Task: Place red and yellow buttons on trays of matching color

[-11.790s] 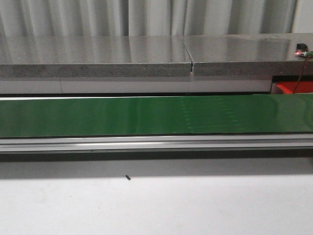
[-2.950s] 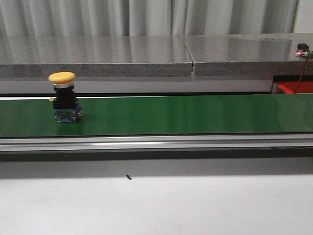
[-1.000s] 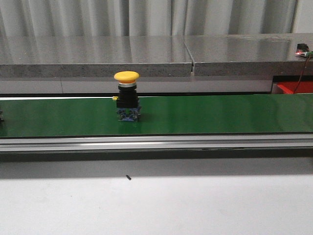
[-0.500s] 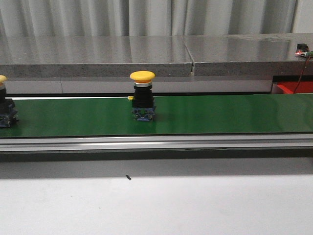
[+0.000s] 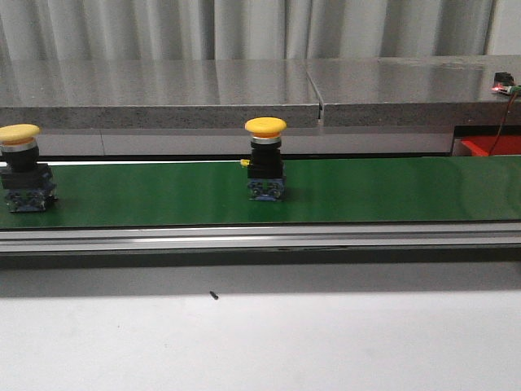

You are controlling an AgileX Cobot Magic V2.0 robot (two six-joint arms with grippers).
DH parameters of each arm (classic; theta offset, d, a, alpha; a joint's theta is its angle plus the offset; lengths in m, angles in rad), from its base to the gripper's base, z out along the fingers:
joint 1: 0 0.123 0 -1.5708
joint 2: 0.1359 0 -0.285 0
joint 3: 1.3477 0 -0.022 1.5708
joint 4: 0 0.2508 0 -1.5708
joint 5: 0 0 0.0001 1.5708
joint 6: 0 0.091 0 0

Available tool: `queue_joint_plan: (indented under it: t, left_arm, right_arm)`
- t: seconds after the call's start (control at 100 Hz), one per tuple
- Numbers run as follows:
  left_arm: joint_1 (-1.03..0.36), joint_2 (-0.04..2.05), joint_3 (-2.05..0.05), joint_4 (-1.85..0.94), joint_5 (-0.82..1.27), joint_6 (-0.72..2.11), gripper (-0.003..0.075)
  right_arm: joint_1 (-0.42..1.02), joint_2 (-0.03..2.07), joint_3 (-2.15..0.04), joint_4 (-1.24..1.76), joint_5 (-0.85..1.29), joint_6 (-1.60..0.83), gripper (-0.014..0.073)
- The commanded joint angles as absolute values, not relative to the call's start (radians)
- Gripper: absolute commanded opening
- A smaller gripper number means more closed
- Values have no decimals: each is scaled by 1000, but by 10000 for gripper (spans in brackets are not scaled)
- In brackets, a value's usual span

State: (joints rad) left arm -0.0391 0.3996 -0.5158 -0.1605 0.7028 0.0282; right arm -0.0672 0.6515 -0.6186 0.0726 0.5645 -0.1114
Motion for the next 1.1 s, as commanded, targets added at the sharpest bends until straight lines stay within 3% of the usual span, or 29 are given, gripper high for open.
queue_joint_plan:
  t: [0.0, 0.33, 0.45, 0.55, 0.67, 0.74, 0.85, 1.09]
  left_arm:
    - [-48, 405, -542, -177, 642, 21, -20]
    - [-48, 405, -542, -177, 642, 21, -20]
    - [-48, 405, -542, -177, 642, 21, -20]
    - [-48, 405, -542, -177, 642, 21, -20]
    - [-48, 405, -542, -177, 642, 21, -20]
    - [-48, 405, -542, -177, 642, 21, -20]
    - [-48, 405, -542, -177, 642, 21, -20]
    - [-48, 405, -542, -177, 642, 21, -20]
  right_arm:
    - [-66, 716, -723, 65, 525, -115, -67]
    - [49, 969, -960, 60, 553, -112, -67]
    - [135, 1080, -1046, 60, 625, -86, -27]
    - [202, 1169, -1122, 60, 676, -79, 147]
    - [263, 1261, -1194, 61, 708, -62, 527]
    - [292, 1307, -1232, 61, 724, -29, 671]
    - [331, 1388, -1292, 61, 766, 84, 627]
    - [373, 1504, -1390, 61, 848, 223, 626]
